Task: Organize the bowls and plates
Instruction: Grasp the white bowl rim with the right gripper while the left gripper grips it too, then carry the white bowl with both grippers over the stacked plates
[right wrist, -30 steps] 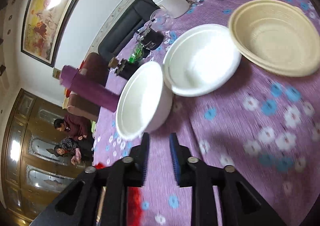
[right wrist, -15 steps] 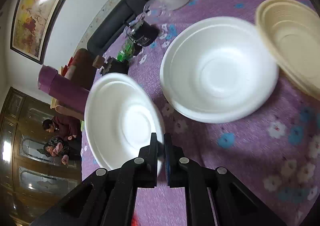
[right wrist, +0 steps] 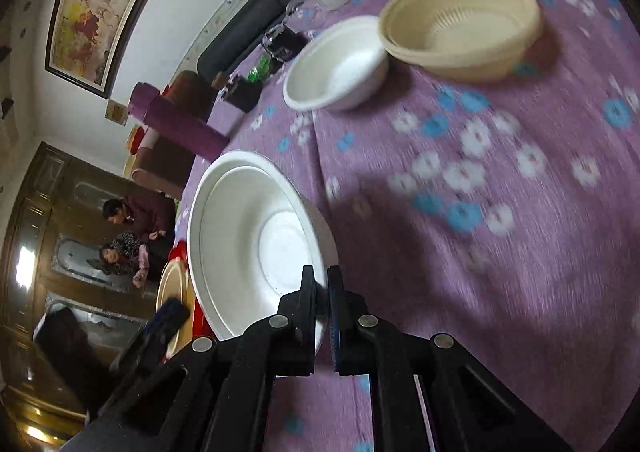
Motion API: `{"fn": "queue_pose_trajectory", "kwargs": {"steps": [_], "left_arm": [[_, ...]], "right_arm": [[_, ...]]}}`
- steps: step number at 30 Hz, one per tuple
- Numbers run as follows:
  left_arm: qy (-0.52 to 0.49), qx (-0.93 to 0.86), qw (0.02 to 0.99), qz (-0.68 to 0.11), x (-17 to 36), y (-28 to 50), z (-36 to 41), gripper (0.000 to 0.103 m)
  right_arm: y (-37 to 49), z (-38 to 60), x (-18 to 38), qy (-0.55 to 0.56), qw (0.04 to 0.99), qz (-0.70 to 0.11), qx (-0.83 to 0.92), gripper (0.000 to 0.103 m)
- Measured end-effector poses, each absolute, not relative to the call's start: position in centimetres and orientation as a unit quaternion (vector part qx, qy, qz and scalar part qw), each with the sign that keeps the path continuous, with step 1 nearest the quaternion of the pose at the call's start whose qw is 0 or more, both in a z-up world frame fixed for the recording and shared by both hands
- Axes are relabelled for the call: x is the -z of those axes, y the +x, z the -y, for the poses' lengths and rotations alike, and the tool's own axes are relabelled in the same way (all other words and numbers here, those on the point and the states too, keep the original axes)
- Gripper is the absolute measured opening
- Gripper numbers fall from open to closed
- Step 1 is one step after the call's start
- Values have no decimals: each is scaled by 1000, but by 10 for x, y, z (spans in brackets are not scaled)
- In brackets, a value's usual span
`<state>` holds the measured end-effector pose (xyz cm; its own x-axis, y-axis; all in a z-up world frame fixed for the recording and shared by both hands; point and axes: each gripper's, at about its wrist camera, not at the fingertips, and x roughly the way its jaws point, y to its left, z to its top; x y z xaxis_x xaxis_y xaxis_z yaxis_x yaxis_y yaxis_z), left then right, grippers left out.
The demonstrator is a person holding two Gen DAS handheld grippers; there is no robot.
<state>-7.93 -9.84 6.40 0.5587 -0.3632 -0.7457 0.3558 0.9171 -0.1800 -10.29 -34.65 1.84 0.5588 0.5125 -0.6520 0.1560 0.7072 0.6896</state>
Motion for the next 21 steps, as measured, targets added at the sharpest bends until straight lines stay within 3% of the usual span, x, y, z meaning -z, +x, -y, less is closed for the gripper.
{"fn": "queue_pose_trajectory", "kwargs": {"steps": [3,7,10,21], "left_arm": [[9,205,882,-425,-62,-82,107,43],[8,213,879,-426,-62,-86,109,22],[16,210,882,-422,-63,-88,111,12],[14,204,889,-411,-68,-91,104,12]], "right_arm": [[-112,349,-17,373,801,-452,-119,6],[-114,346,-22,369,805,-446,-129,6],[-111,340,-22,367,803,-450,-133,7],[-108,328,-28,358,807,-451,-134,7]]}}
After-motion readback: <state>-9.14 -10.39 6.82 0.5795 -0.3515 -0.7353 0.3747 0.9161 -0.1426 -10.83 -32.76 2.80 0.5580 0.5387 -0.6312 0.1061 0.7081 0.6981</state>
